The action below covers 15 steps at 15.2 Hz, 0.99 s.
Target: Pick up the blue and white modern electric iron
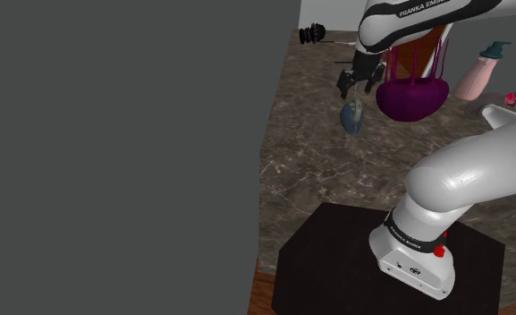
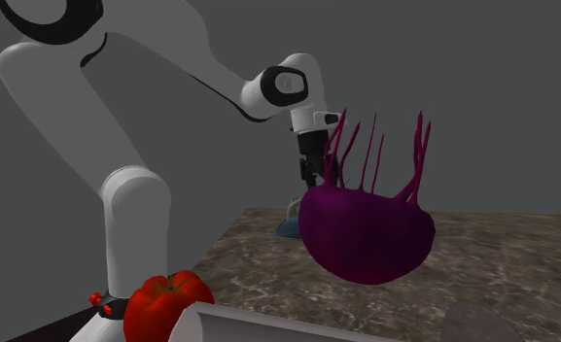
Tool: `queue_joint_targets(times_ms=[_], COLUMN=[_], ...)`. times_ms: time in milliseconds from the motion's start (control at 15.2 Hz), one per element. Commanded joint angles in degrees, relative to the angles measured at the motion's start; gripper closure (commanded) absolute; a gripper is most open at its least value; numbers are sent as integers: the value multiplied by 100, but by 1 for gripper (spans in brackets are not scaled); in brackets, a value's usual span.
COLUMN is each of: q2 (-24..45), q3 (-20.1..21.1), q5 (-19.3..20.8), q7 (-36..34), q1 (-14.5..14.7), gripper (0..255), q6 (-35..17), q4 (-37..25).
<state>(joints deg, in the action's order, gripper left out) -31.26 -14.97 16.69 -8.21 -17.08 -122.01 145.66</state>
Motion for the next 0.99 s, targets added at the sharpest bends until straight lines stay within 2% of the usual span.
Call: queue_joint_targets(times_ms=[0, 132, 198, 792, 924], q2=[36, 36, 48, 36, -17], q3=[-25, -25, -26, -25, -4], q5=[26, 26, 25, 26, 0], q7=[-9, -9, -10, -9, 12], q1=[-13, -13, -12, -13, -4], gripper=[0, 0, 255, 255, 255], q6=[-141, -141, -150, -141, 28], q4=[101, 101, 99, 101, -16])
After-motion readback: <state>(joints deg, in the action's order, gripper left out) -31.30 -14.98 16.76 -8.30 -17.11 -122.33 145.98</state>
